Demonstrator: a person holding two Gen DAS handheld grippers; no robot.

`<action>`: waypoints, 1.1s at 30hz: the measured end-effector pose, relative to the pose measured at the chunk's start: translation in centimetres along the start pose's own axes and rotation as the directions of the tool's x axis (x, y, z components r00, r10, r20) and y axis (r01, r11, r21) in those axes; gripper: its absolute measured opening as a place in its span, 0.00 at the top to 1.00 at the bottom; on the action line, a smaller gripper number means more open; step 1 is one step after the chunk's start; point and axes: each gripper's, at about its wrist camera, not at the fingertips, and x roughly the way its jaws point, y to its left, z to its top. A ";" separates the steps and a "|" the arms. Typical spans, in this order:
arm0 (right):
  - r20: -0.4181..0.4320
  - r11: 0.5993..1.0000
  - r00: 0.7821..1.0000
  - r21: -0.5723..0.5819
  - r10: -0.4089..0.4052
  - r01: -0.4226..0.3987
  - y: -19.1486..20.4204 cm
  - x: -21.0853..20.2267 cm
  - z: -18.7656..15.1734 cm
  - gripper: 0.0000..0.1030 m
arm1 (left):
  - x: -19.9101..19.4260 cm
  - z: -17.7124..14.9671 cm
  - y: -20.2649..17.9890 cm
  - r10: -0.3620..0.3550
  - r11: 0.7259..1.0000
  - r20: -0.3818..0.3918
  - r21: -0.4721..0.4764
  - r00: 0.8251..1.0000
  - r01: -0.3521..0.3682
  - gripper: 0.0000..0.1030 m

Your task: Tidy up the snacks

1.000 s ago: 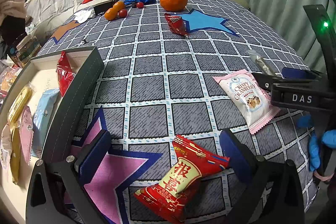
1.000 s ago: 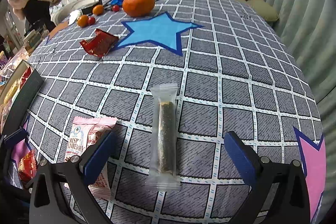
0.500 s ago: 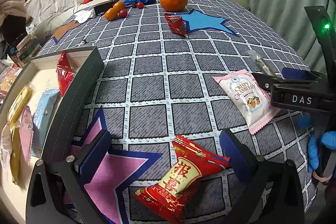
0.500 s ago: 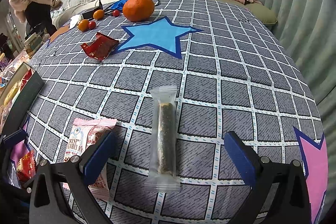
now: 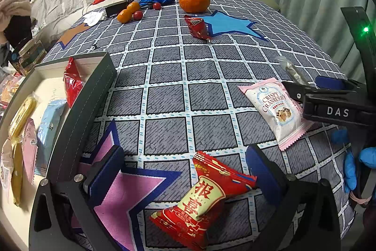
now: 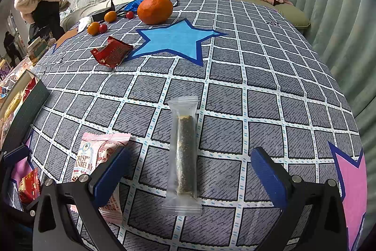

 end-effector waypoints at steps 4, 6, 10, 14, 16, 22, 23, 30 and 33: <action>0.000 1.000 1.000 0.000 0.000 0.000 0.0 0.0 0.0 0.00 | 0.0 0.0 0.0 0.000 1.000 0.000 0.000 1.000 0.000 0.00; 0.000 1.000 1.000 0.000 0.000 0.000 0.0 0.0 0.0 0.00 | 0.0 0.0 0.0 0.000 1.000 0.000 0.000 1.000 0.000 0.00; 0.000 1.000 1.000 0.000 0.000 0.000 0.0 0.0 0.0 0.00 | 0.0 0.0 0.0 0.000 1.000 0.000 0.000 1.000 0.000 0.00; 0.001 1.000 1.000 0.000 0.000 0.000 0.0 0.0 -0.1 0.00 | 0.0 0.0 0.0 0.000 1.000 0.000 0.000 1.000 0.000 0.00; 0.000 1.000 1.000 0.000 0.000 0.000 0.0 0.0 -0.1 0.00 | 0.0 0.0 0.0 0.000 1.000 0.001 0.000 1.000 0.000 0.00; -0.003 1.000 1.000 -0.001 0.001 -0.001 0.0 -0.1 -0.3 0.00 | 0.0 0.0 0.0 0.000 1.000 0.001 -0.001 1.000 0.000 0.00; -0.005 1.000 1.000 -0.003 0.002 -0.002 0.0 -0.2 -0.2 0.00 | 0.0 0.0 0.0 0.000 1.000 0.000 -0.001 1.000 0.000 0.00; -0.124 1.000 0.992 -0.009 -0.014 0.013 -0.1 0.6 1.0 0.00 | -0.3 0.1 -0.2 -0.018 0.999 -0.075 0.035 0.997 0.020 0.01; -0.145 1.000 0.989 -0.019 -0.021 0.019 -0.1 0.6 1.7 0.09 | -0.7 0.2 -0.4 -0.027 0.998 -0.101 0.047 0.995 0.032 0.13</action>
